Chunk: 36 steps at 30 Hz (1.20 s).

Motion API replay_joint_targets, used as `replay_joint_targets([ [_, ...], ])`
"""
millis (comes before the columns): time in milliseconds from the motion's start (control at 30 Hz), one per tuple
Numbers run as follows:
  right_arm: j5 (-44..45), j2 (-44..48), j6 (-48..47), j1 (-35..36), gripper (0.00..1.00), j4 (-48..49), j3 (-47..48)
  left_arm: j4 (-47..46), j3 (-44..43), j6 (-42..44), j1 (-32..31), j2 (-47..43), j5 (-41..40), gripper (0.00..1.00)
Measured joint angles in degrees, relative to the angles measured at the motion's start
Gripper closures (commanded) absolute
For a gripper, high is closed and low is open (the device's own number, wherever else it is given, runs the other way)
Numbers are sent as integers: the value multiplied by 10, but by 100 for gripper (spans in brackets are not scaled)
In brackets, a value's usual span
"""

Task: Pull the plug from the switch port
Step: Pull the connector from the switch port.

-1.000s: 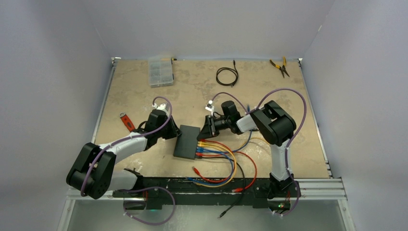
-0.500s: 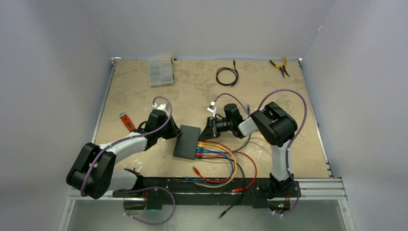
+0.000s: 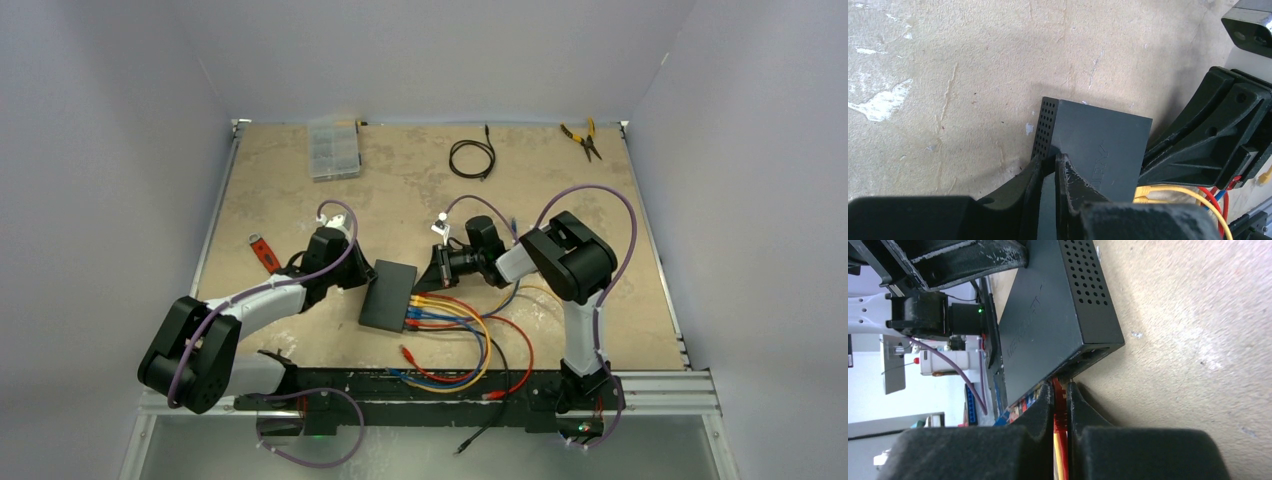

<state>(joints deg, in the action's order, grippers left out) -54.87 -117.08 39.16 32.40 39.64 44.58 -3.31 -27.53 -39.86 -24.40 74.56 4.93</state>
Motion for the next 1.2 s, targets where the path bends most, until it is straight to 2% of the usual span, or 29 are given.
replay_joint_targets([
  [533, -5, 2, -9, -10, 100, -21, 0, 0, -5, -1, 0, 7, 2, 94],
  [1033, -21, 22, -38, -39, 100, -58, -26, -2, -12, -3, -1, 16, 1, 94],
  [1200, -9, 43, -52, -48, 100, -98, -28, -2, -12, -3, -1, 16, 1, 94],
])
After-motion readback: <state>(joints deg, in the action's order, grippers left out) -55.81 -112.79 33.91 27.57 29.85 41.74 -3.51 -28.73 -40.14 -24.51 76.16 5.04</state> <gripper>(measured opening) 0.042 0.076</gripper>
